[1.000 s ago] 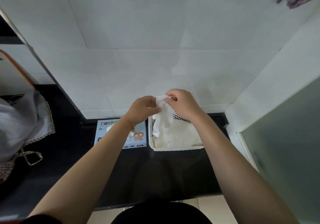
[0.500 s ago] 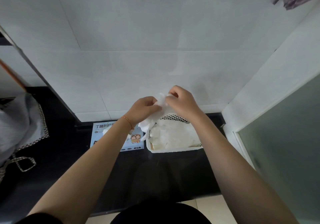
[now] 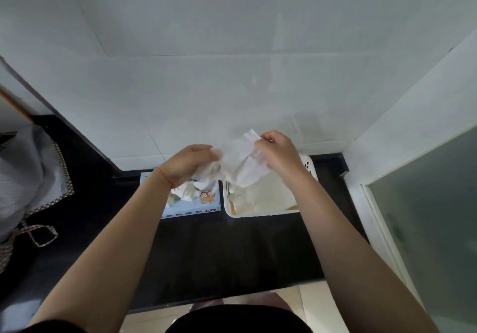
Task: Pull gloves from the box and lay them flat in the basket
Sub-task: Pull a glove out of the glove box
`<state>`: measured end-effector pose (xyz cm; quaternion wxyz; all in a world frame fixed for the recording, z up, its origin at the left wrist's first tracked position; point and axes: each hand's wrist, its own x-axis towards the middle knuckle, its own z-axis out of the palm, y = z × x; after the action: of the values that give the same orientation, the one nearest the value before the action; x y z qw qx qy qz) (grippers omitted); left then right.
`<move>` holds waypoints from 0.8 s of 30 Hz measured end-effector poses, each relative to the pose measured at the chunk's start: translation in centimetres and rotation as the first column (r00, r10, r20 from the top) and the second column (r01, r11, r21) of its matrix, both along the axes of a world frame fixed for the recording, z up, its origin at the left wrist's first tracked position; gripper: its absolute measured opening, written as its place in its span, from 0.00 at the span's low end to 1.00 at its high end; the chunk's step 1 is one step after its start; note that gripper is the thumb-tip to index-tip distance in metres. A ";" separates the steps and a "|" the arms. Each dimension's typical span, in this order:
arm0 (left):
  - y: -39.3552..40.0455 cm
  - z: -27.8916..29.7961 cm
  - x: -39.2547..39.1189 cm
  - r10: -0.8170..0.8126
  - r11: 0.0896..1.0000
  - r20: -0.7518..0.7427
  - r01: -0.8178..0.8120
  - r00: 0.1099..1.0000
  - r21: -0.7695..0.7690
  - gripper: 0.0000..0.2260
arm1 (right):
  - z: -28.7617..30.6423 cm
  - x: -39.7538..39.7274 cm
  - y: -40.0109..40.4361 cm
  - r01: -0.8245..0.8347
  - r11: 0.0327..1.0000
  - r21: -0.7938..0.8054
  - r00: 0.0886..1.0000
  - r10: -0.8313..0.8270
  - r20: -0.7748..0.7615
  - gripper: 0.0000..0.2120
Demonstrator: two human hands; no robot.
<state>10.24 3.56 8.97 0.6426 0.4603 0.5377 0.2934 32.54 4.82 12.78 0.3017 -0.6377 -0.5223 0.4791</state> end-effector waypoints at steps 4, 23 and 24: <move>1.7 0.3 0.3 -0.103 0.995 -0.172 0.098 0.980 -0.033 0.12 | -2.2 0.9 -0.3 0.086 0.990 -0.111 0.986 -0.101 -0.134 0.10; 7.5 -10.8 11.9 -0.266 0.864 -0.872 0.503 0.410 -0.026 0.15 | -13.8 10.6 1.5 -0.166 0.969 -0.181 0.921 0.218 0.322 0.19; 7.3 -10.9 12.4 -0.245 0.863 -0.897 0.505 0.367 -0.029 0.14 | -14.1 10.9 1.6 -0.177 0.967 -0.180 0.906 0.232 0.355 0.19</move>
<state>22.60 10.87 -1.96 0.2579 0.7314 0.6268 -0.0760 43.42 6.44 -1.32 0.0981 -0.6787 -0.5983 0.4145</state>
